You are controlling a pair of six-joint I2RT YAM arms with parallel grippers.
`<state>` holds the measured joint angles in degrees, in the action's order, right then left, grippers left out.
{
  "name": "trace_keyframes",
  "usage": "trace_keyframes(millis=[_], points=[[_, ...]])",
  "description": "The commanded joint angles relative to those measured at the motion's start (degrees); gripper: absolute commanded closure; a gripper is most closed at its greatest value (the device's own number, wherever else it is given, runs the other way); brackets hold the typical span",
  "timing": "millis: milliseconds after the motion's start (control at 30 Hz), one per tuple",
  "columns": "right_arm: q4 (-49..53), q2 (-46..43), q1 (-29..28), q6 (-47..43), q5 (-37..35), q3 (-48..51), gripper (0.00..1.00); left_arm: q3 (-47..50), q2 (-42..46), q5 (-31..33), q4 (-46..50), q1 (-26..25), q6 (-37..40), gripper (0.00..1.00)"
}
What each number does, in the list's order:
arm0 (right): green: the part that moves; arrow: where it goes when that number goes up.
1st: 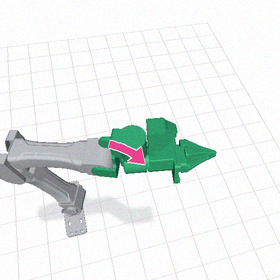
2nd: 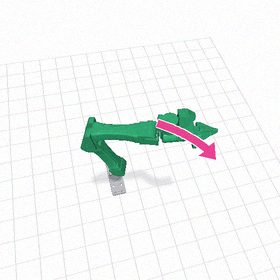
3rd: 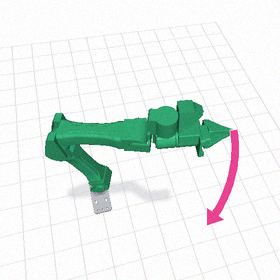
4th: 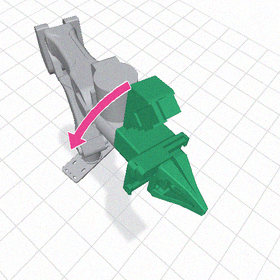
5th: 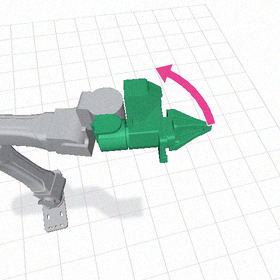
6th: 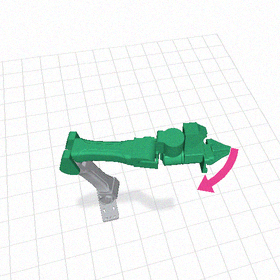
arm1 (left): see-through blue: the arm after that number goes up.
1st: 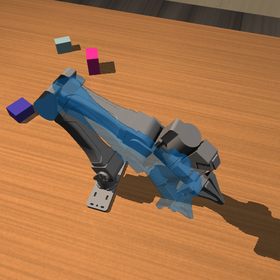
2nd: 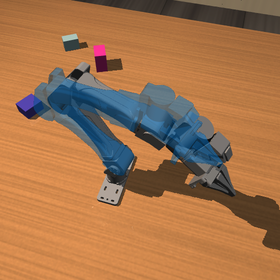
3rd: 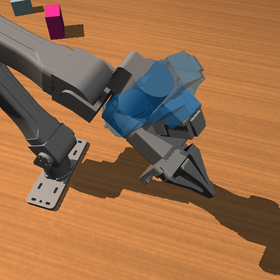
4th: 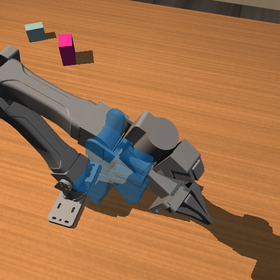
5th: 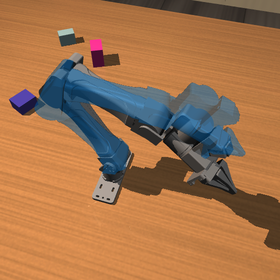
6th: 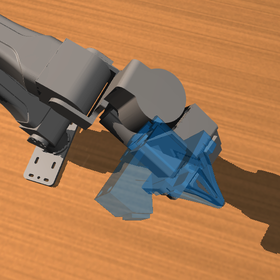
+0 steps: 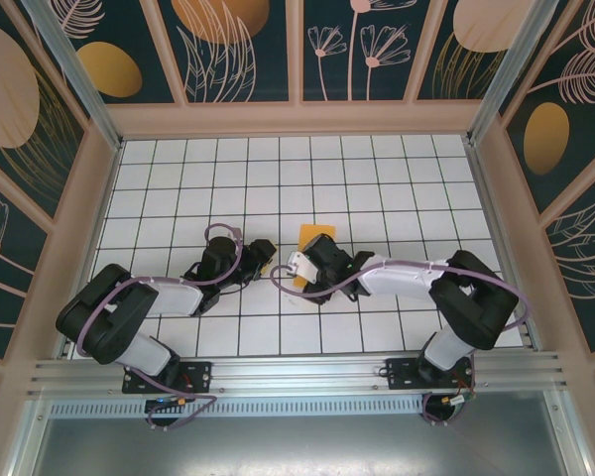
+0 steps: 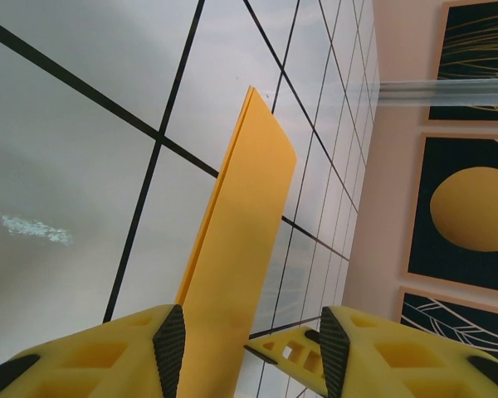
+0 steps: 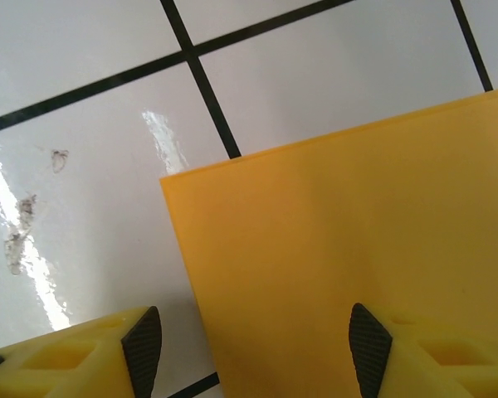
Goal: Fold a paper plane with a square sheet of paper (pick it up from the middle)
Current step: Fold the triangle a second time at the center of the table.
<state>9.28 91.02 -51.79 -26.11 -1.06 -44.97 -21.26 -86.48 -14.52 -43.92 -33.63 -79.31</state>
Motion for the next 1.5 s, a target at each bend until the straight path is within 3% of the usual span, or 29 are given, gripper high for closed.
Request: trace_keyframes(millis=[0,167,433,567,633,767,833,1133,1467], points=[[0.24,1.85,1.34,-1.35,2.33,-2.03,0.34,0.42,-0.36,-0.46,-1.87,0.26,0.21,0.5],[-0.11,3.73,2.21,-1.82,1.09,-3.09,0.37,0.63,-0.4,-0.51,-2.21,0.26,0.08,0.5],[-0.99,3.33,2.57,-1.23,0.44,-3.19,0.63,0.68,-1.01,-0.85,-3.01,0.3,-0.16,0.5],[-2.24,2.22,2.81,-0.4,0.44,-2.56,0.71,0.64,-1.37,-1.23,-3.53,0.29,-0.28,0.5],[-2.9,1.74,3.05,0.11,-0.4,-2.39,0.81,0.84,-1.33,-1.3,-3.83,0.23,-0.28,0.5],[-3.65,1.01,3.6,1.34,-0.81,-2.27,0.86,0.89,-1.46,-1.31,-4.15,0.27,-0.5,0.5],[-3.91,0.67,4.03,1.97,-0.81,-2.15,0.93,0.78,-1.56,-1.38,-4.15,0.31,-0.5,0.5],[-6.76,-1.65,5.02,6.92,-0.32,-1.31,1.0,0.16,-1.74,-1.82,-4.42,0.23,-0.35,0.5],[-9.94,-5.41,4.79,17.23,7.48,1.62,1.0,-2.31,-1.44,-2.08,-2.17,0.24,1.18,0.45]])
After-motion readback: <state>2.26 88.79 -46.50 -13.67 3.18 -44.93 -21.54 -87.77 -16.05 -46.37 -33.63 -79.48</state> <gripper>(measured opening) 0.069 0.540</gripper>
